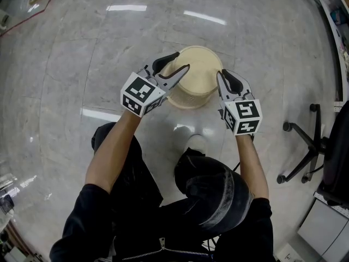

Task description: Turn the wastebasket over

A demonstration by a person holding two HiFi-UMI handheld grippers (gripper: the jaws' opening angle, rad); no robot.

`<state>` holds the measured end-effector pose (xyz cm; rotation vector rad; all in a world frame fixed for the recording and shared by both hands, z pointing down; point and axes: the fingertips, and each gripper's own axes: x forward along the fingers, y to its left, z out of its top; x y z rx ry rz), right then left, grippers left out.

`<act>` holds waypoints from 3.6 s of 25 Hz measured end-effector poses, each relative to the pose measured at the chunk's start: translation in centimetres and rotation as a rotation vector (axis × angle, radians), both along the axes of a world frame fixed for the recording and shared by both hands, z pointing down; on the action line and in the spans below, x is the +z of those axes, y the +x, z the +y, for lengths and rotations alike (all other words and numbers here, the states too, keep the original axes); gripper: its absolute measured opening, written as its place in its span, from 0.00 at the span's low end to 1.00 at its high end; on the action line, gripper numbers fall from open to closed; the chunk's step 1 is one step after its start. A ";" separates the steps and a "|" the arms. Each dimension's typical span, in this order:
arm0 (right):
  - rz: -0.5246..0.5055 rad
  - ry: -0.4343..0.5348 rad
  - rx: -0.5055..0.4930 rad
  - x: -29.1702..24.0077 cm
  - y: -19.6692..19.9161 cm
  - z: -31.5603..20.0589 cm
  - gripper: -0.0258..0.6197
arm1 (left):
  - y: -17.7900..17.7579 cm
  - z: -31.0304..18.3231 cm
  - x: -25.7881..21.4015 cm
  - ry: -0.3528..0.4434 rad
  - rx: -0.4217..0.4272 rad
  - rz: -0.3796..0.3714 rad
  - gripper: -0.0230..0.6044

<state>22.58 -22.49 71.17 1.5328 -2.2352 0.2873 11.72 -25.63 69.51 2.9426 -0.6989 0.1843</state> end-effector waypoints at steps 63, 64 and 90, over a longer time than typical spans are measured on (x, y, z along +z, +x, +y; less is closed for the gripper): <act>-0.162 0.057 0.097 -64.4 -6.9 9.3 0.06 | -4.2 9.2 -64.8 0.037 -0.063 0.014 0.05; -0.169 0.058 0.115 -65.6 -7.3 10.3 0.06 | -4.6 10.0 -66.1 0.044 -0.065 0.011 0.05; -0.165 0.180 0.265 -76.6 -15.0 25.1 0.05 | -15.6 24.0 -74.6 0.035 -0.107 0.032 0.05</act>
